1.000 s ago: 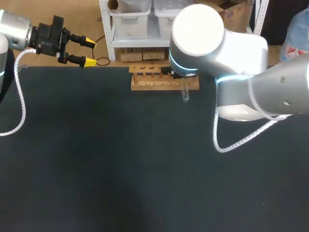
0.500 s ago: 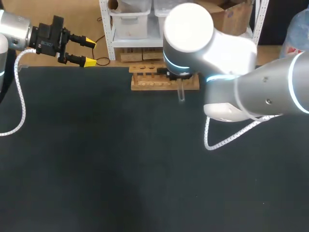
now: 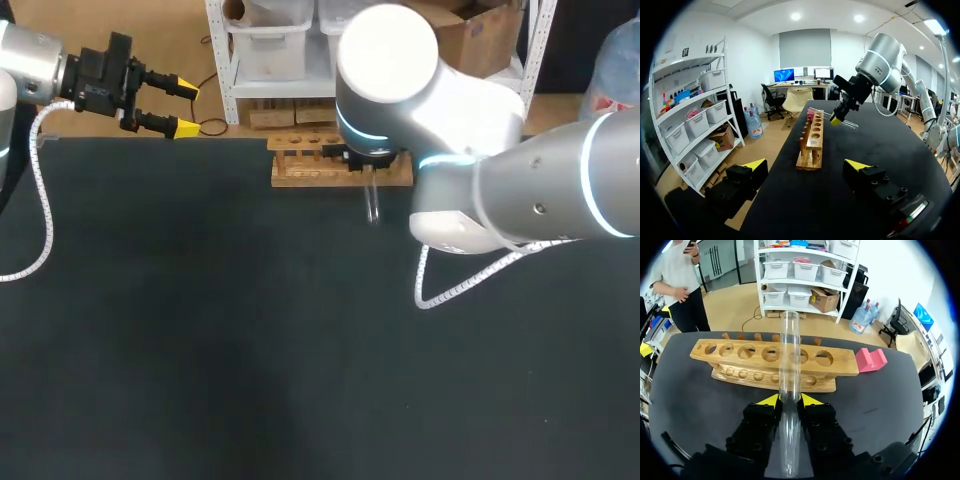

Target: Grasp the test tube, adjust it, and insert it.

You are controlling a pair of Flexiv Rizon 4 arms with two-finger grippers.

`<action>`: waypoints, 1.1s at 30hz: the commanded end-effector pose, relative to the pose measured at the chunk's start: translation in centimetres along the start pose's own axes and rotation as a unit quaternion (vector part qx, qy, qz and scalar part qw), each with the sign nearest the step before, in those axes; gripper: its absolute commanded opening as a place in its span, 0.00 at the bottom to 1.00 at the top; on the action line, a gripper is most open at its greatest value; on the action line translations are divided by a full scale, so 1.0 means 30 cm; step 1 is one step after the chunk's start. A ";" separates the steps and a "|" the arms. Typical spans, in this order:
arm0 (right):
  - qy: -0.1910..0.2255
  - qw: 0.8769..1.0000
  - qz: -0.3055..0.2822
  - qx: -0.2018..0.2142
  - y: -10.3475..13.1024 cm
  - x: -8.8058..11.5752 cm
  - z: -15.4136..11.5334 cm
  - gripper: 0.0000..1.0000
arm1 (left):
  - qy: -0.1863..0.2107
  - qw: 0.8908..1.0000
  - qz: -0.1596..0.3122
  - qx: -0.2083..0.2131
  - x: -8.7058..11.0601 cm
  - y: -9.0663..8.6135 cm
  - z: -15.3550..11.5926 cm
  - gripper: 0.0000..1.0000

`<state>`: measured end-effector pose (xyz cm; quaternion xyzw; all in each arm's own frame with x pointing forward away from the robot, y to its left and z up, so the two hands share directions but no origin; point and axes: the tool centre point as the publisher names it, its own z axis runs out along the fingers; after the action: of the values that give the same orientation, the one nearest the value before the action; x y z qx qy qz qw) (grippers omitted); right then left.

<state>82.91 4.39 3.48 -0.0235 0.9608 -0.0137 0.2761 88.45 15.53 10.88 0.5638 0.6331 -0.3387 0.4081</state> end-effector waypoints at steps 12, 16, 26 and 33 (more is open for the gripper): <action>0.019 1.000 0.001 -0.001 0.002 0.006 0.033 0.00 | 0.000 1.000 0.001 -0.001 0.001 -0.002 0.001 1.00; 0.022 1.000 0.001 -0.001 -0.001 0.008 0.036 0.00 | 0.000 1.000 0.001 -0.001 0.001 -0.002 0.001 1.00; 0.026 1.000 0.004 -0.001 -0.011 0.015 0.034 0.00 | 0.000 1.000 0.001 -0.001 0.001 -0.002 0.001 1.00; 0.007 1.000 0.012 0.000 -0.038 0.010 -0.046 0.00 | 0.000 1.000 0.001 -0.001 0.001 -0.002 0.001 1.00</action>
<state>83.50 4.01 3.55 -0.0137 0.9661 -0.0122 0.2574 88.45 15.53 10.88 0.5638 0.6331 -0.3387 0.4081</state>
